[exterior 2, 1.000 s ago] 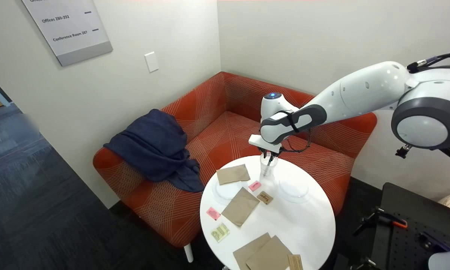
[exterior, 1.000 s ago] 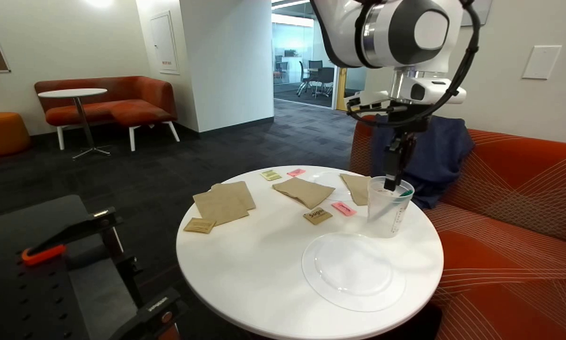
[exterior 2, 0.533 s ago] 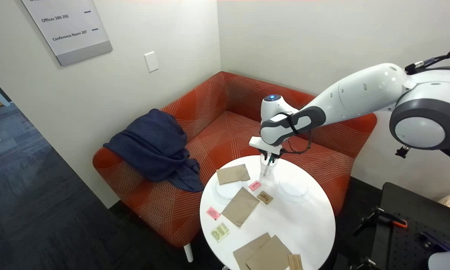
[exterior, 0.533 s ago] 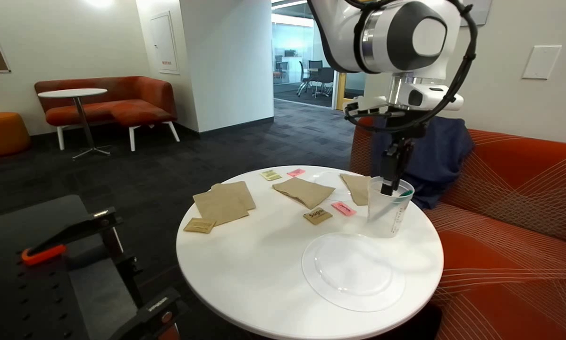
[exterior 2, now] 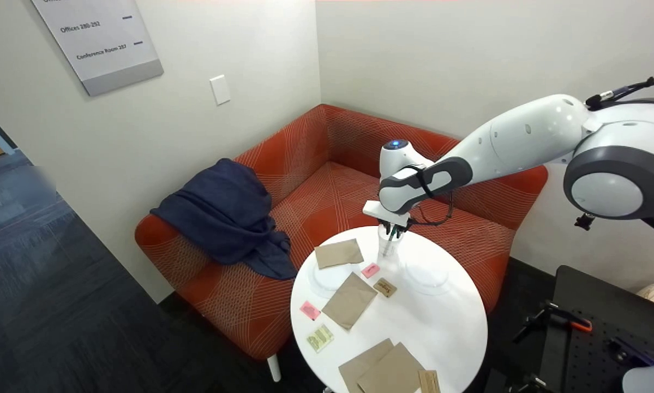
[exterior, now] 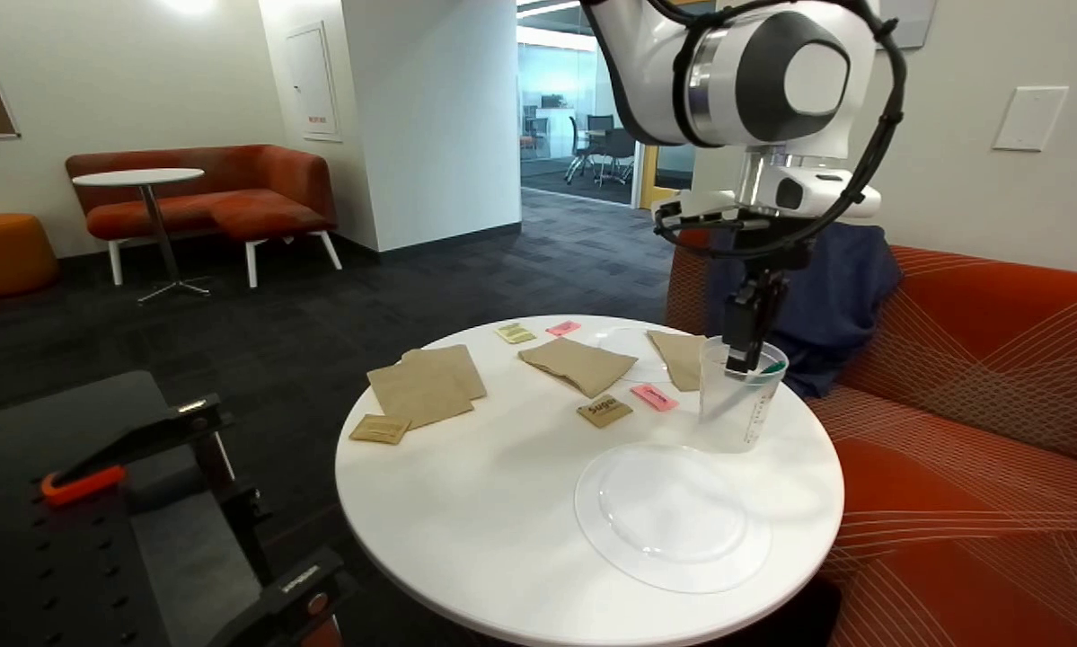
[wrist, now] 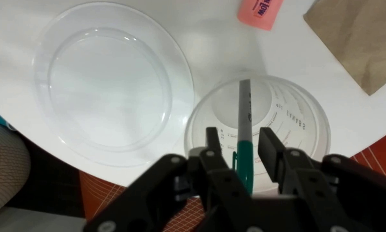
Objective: Take the pen out of the cup and put it on the table
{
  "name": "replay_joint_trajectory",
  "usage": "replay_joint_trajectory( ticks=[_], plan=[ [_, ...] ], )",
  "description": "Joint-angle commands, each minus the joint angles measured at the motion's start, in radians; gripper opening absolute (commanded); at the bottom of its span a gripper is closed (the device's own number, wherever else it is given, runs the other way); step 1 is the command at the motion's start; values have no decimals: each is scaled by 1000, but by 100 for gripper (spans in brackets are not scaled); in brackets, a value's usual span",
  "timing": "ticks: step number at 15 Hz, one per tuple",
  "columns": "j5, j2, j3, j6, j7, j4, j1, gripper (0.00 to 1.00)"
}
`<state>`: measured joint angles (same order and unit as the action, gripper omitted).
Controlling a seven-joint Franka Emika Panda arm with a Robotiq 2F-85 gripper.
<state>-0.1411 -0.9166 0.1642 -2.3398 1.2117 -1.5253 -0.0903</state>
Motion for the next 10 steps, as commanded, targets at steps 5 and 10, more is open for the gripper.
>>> replay_joint_trajectory(
  ticks=[5,10],
  plan=[
    [18,-29,64,10,89,33,50,38],
    [29,-49,77,13,120,54,60,11]
  ],
)
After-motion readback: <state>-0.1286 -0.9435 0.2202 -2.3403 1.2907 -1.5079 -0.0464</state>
